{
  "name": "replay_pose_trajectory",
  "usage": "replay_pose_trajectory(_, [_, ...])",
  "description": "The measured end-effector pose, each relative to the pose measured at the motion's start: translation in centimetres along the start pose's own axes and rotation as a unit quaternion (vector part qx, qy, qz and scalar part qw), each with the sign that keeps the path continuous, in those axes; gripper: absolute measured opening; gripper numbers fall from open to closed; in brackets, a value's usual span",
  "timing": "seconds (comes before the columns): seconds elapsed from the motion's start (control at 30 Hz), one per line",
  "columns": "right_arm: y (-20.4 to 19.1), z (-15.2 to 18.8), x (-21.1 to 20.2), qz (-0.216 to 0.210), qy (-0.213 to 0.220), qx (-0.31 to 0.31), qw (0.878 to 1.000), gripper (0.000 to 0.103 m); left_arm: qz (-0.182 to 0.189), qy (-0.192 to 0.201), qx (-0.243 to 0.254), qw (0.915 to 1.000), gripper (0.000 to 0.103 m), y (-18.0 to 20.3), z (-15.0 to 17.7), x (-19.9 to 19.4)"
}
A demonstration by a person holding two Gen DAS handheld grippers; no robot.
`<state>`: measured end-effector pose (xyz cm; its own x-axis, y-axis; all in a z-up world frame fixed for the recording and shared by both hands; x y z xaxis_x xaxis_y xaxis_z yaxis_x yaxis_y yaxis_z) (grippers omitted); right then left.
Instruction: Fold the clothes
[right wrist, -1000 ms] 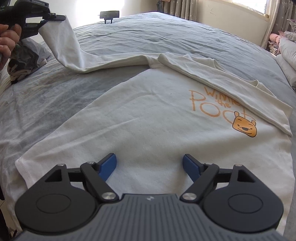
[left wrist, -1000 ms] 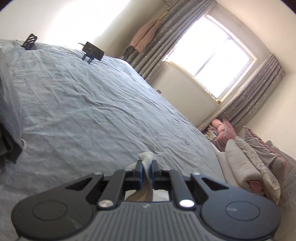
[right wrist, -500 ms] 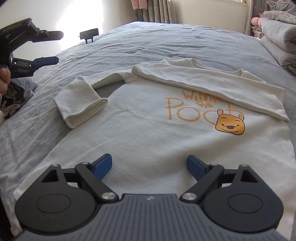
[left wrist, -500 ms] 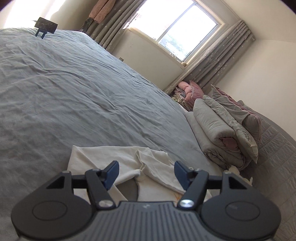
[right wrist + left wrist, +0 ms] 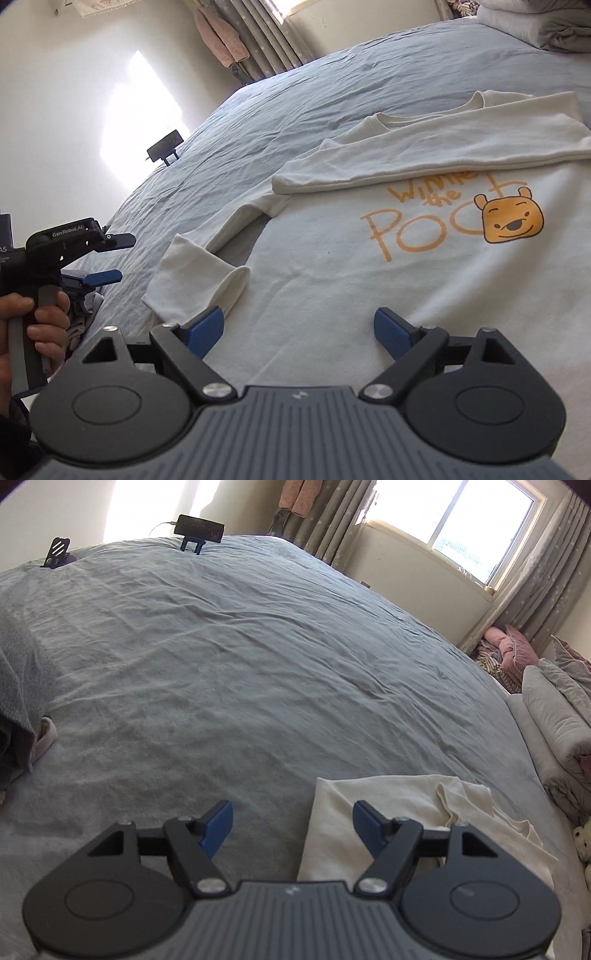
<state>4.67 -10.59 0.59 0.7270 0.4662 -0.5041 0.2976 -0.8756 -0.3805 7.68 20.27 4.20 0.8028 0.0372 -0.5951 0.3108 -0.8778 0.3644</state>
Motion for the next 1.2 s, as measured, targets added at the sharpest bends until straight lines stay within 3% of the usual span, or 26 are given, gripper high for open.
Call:
replay_pose_trajectory(0.23, [-2.4, -1.1, 3.2, 0.003, 0.008, 0.012, 1.000, 0.091, -0.005, -0.014, -0.003, 0.9999, 0.073, 0.2, 0.0, 0.4])
replay_pose_trajectory(0.3, [-3.1, -1.4, 4.1, 0.004, 0.010, 0.015, 1.000, 0.087, -0.007, -0.018, -0.003, 0.9998, 0.073, 0.3, 0.1, 0.5])
replay_pose_trajectory(0.4, [-4.3, -0.8, 5.7, 0.021, -0.007, -0.023, 0.999, 0.064, -0.008, -0.023, -0.002, 0.9997, 0.073, 0.4, 0.1, 0.7])
replay_pose_trajectory(0.47, [-5.0, -0.8, 5.6, 0.024, 0.001, -0.046, 0.999, 0.022, -0.007, -0.024, -0.004, 0.9997, 0.073, 0.4, 0.0, 0.6])
replay_pose_trajectory(0.53, [-5.4, -1.0, 5.4, 0.019, 0.012, -0.057, 0.998, 0.006, -0.006, -0.022, -0.005, 0.9997, 0.073, 0.3, -0.1, 0.5])
replay_pose_trajectory(0.9, [-7.2, -5.9, 2.9, -0.003, 0.072, -0.062, 0.996, 0.006, -0.006, -0.023, -0.006, 0.9997, 0.073, 0.5, -0.3, 0.4])
replay_pose_trajectory(1.2, [-2.6, -9.1, 1.0, 0.039, 0.087, -0.023, 0.995, 0.006, -0.019, -0.032, 0.030, 0.9989, 0.073, 1.2, 0.1, 0.9])
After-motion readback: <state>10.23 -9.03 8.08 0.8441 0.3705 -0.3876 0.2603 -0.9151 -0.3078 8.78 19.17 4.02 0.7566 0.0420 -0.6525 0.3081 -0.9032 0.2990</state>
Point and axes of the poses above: each gripper's, at about its wrist camera, not at the fingertips, and x roughly the way its jaws point, y to its right, z to its underside, the point moved 4 cm from there along x, roughly the way its jaws point, and after that the axes turned 7 degrees about y, right-handed, at the moved point
